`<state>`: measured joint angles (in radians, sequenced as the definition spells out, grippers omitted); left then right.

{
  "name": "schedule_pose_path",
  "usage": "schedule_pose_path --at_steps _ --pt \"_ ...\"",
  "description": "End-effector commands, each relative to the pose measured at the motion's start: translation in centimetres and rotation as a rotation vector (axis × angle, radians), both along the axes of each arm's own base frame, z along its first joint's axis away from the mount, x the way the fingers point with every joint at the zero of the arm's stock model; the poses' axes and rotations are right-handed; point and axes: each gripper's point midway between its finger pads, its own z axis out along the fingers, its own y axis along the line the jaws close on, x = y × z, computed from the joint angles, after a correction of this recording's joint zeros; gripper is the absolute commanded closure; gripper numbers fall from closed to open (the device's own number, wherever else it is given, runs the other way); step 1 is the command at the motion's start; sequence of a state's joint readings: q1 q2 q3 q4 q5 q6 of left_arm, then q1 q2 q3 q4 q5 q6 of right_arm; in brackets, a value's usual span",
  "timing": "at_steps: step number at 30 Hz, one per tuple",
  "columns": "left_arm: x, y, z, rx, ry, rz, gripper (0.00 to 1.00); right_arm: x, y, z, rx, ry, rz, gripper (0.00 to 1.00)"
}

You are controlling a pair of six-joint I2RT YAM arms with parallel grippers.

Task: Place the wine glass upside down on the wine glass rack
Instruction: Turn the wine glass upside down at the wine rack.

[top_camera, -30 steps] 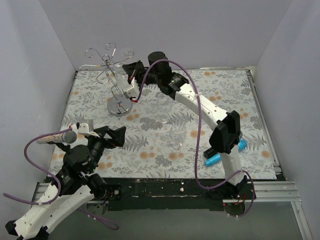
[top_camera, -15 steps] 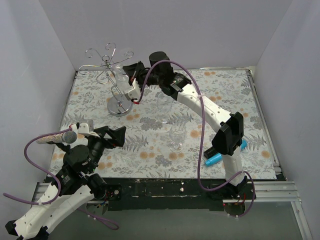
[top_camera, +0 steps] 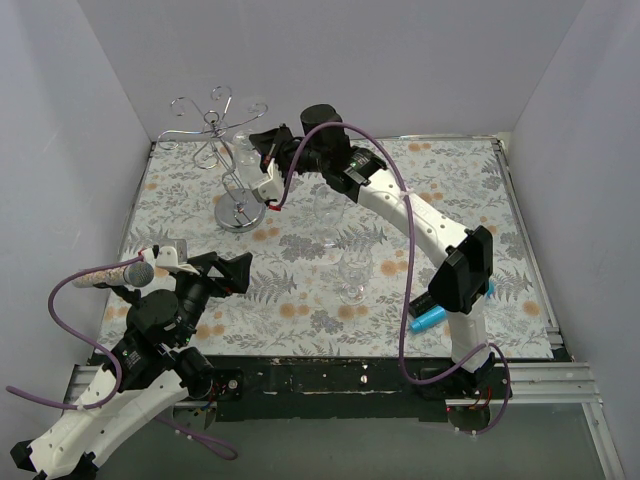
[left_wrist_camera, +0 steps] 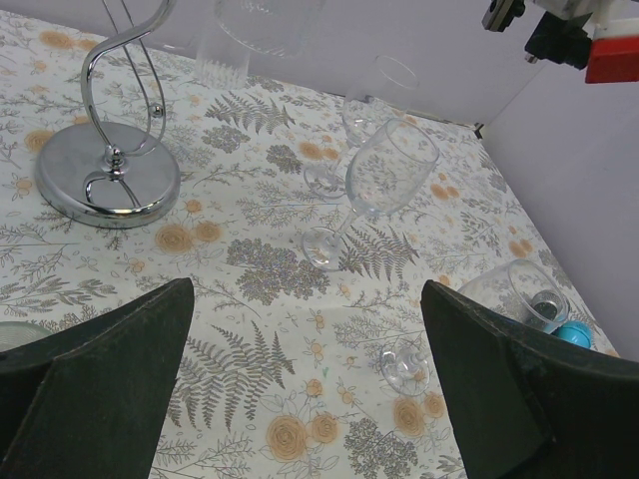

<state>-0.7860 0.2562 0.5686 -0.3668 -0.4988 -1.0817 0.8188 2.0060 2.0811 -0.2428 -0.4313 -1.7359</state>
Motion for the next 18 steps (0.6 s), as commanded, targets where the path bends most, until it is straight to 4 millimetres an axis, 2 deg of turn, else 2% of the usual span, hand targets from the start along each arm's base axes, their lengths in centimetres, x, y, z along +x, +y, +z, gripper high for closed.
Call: schedule_pose_path --at_steps 1,18 --pt "0.0 0.3 -0.2 0.008 0.005 0.013 0.02 -2.8 -1.2 7.4 0.115 -0.128 0.037 0.99" --pt "-0.1 0.2 -0.1 0.004 0.004 0.008 0.02 -2.2 -2.3 7.4 0.106 -0.133 -0.018 0.99"
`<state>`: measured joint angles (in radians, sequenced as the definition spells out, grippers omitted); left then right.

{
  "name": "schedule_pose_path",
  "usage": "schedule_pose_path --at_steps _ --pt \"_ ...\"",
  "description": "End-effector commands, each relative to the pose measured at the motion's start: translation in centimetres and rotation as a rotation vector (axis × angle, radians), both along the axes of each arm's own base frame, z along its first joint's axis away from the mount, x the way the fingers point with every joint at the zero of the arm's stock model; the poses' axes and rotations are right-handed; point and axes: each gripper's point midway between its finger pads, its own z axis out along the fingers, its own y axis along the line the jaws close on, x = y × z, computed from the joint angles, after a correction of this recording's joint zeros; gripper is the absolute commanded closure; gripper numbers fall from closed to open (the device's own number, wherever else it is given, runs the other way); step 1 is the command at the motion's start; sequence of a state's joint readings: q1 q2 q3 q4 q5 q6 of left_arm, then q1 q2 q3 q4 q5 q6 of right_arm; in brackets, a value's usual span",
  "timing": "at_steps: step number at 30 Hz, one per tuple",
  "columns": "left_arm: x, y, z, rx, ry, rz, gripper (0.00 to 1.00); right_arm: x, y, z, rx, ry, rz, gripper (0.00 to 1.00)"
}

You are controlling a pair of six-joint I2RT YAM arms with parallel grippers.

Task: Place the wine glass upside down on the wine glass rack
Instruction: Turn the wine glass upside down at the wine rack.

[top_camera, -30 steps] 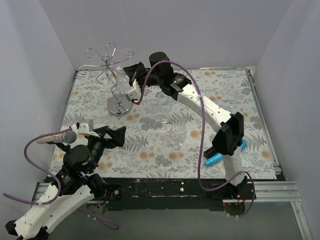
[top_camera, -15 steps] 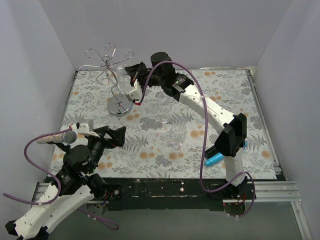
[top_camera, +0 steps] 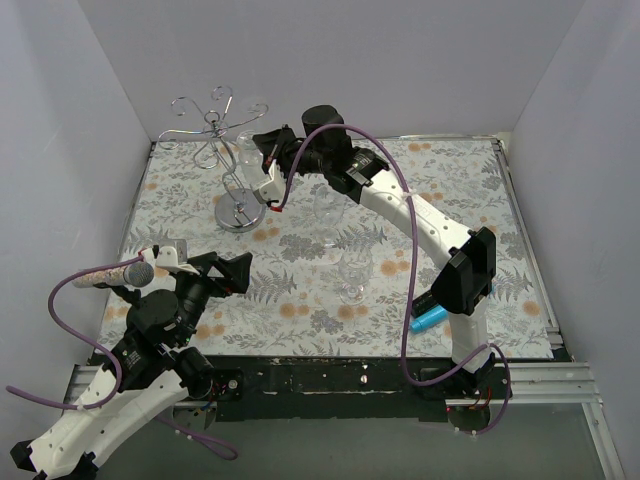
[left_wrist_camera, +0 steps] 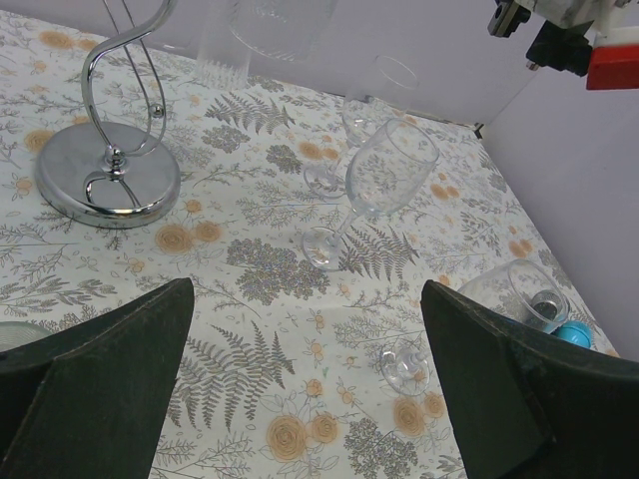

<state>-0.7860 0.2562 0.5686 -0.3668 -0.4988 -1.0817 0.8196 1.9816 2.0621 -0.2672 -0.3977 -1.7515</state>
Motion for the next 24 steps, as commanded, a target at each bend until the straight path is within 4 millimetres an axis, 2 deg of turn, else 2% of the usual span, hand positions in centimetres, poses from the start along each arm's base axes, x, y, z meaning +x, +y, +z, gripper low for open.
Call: schedule_pose_path --at_steps 1,8,24 --pt "-0.1 0.2 -0.2 0.005 0.005 0.007 0.02 -2.1 -1.5 7.4 0.128 -0.125 0.011 0.99" --pt "-0.1 0.3 -0.1 0.002 0.003 0.008 0.02 -1.6 -1.8 6.9 0.121 -0.111 -0.006 0.99" --pt "0.0 0.2 -0.2 0.004 0.005 0.008 0.02 -1.7 -2.7 7.6 0.131 -0.096 -0.013 0.99"
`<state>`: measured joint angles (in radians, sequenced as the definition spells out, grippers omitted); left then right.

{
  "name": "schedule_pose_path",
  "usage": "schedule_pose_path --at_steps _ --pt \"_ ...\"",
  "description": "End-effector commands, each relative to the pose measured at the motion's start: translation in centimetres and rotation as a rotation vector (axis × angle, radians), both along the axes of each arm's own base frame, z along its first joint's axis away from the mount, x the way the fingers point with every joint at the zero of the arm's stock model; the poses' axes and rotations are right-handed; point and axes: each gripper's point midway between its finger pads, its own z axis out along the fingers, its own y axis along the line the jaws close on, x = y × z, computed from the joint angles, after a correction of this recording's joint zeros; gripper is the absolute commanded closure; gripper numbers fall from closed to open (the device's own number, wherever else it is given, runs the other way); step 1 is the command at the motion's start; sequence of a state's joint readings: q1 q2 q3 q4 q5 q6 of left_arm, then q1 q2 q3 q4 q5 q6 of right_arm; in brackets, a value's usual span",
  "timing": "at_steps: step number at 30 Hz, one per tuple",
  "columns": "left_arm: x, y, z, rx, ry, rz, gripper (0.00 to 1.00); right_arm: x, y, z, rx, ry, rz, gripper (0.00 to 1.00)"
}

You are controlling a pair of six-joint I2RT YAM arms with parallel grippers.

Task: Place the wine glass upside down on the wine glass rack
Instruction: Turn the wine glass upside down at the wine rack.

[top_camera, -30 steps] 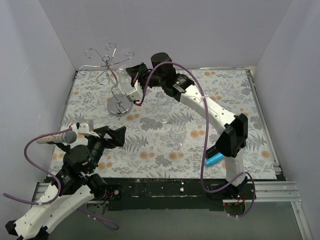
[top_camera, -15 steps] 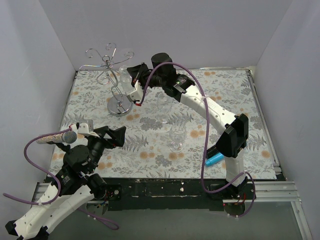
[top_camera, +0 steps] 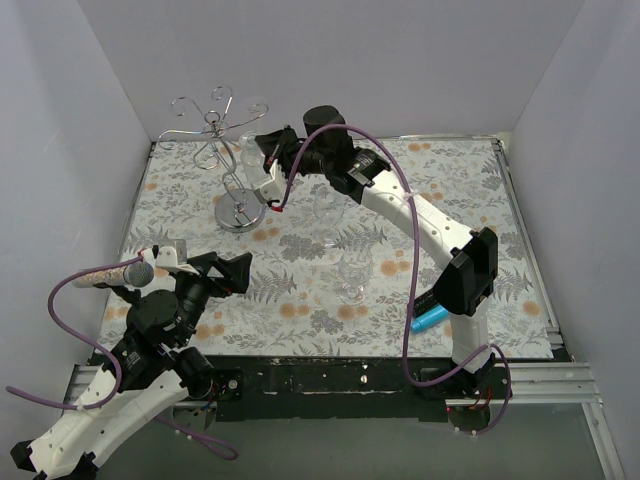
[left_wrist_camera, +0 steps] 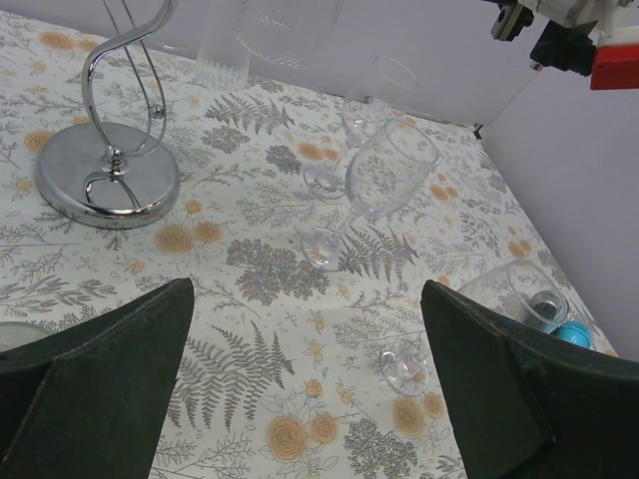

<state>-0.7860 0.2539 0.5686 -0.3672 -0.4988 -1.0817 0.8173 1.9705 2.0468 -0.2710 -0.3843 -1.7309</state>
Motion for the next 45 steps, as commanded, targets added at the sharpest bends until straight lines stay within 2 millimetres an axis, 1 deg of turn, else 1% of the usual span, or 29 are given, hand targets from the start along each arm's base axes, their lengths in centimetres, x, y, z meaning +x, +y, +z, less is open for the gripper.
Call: schedule_pose_path --at_steps 1,4,11,18,30,45 --pt "0.0 0.2 -0.2 0.005 0.007 0.008 0.02 -1.8 -2.2 7.8 0.132 -0.117 0.003 0.99" --pt "0.0 0.1 -0.2 0.006 0.008 0.007 0.02 -1.6 -2.5 7.7 0.129 -0.115 -0.006 0.99" --pt "0.0 0.2 -0.3 0.009 0.008 0.008 0.02 -0.2 -3.4 7.5 0.132 -0.108 -0.037 0.99" --pt "0.0 0.1 -0.3 0.01 0.009 0.008 0.02 0.6 -3.6 7.1 0.134 -0.1 -0.049 0.99" --pt "0.0 0.2 -0.3 0.01 0.009 0.011 0.02 2.2 -2.7 5.8 0.141 -0.097 -0.056 0.99" --pt "0.1 0.3 -0.4 0.012 0.011 0.019 0.02 4.0 -1.7 4.8 0.155 -0.089 -0.063 0.99"
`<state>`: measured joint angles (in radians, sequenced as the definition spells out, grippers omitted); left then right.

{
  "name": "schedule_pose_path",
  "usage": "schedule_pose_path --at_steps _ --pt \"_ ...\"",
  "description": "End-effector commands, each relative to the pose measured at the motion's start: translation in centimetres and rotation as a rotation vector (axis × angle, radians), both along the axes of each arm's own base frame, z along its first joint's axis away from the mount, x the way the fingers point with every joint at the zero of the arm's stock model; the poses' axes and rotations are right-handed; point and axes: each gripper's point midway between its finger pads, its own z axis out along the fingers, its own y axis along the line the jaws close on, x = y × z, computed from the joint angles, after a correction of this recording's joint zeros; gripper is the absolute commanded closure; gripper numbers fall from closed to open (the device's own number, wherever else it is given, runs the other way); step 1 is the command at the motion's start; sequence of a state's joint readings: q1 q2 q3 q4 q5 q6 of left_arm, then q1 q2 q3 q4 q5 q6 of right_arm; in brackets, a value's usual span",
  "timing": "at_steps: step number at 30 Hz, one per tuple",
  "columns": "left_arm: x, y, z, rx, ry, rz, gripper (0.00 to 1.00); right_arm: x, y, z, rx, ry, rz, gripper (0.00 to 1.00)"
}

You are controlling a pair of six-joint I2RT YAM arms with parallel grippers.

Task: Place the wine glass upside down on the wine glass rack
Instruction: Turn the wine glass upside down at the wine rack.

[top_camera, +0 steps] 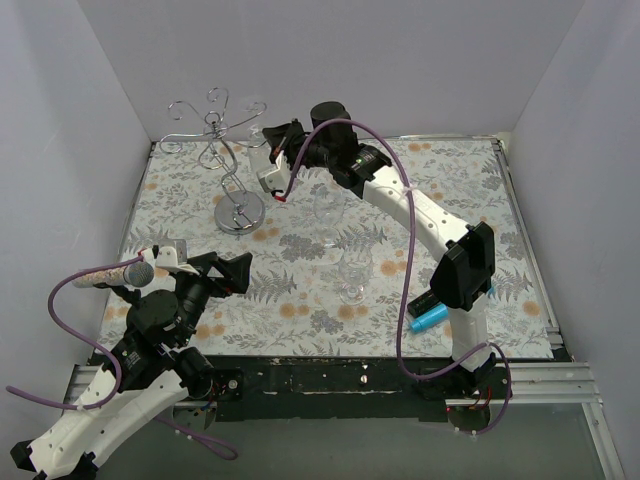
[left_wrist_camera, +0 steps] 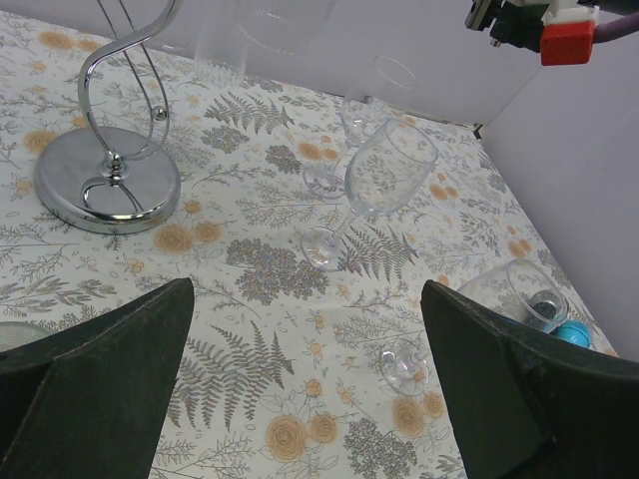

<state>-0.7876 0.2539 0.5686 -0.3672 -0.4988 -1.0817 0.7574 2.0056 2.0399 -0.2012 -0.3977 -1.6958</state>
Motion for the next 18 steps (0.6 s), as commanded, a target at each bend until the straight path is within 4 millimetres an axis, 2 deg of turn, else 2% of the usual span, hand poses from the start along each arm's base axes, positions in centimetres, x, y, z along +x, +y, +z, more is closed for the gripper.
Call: schedule_pose_path --at_steps 1,18 --pt "0.09 0.33 -0.41 0.012 0.011 0.019 0.02 0.57 -0.37 5.62 0.121 -0.107 -0.013 0.99" --pt "0.2 0.32 -0.56 0.015 0.016 0.023 0.02 1.29 -0.24 4.88 0.118 -0.103 -0.016 0.81"
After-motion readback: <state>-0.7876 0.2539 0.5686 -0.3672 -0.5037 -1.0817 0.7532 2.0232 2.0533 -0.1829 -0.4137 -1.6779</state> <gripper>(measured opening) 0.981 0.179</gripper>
